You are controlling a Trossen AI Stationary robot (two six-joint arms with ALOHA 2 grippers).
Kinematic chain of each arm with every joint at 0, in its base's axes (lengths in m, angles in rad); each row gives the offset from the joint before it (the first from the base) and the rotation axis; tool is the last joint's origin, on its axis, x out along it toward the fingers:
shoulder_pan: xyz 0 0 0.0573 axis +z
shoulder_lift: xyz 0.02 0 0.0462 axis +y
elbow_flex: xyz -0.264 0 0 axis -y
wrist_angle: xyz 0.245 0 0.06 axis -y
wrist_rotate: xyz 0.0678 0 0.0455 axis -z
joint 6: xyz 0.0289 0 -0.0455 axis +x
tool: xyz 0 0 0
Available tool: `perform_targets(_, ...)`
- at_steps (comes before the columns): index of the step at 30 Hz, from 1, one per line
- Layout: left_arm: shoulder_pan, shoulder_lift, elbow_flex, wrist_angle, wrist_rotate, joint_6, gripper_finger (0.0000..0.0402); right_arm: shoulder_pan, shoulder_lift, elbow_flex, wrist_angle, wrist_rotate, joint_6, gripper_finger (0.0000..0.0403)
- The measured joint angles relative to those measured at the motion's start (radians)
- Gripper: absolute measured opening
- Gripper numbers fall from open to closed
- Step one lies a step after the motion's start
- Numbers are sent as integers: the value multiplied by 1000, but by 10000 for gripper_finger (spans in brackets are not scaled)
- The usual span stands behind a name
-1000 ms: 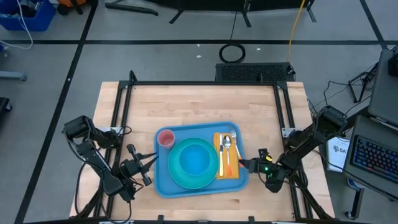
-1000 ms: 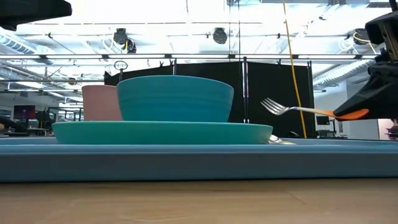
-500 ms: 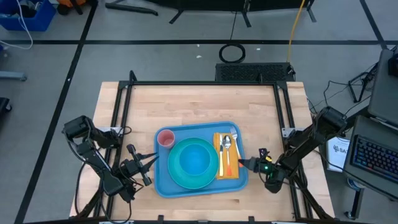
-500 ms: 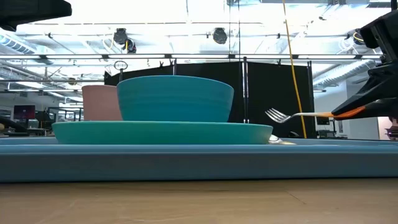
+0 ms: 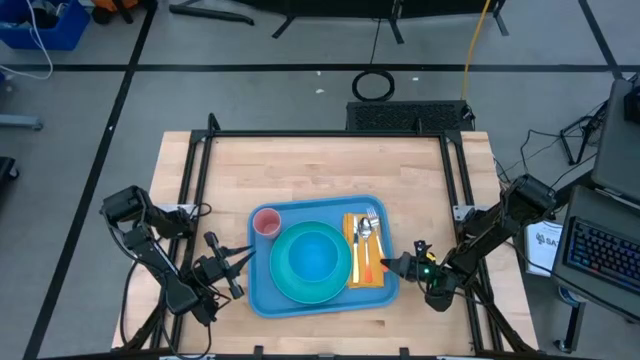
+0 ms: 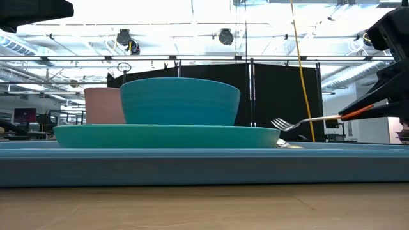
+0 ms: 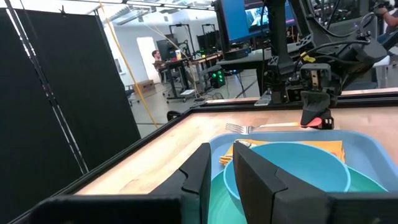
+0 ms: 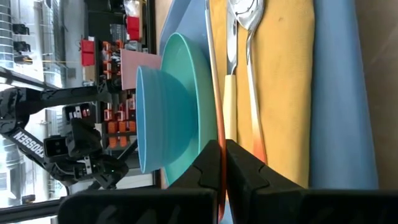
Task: Set up tray
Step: Put the orange fork on the yellow napkin to the right of the orange spoon
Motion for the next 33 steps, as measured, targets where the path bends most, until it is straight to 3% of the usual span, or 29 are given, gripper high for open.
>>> perform_targets(9,7,0,0,4,0,0,72,-15,3,4,83,-47,3,0)
perform_targets(20,16,0,0,11,7,0,72,-12,-1,9,40,35,-7,0)
perform_targets(33,17,0,0,16,1,0,72,-6,-48,3,-78,0,-3,0)
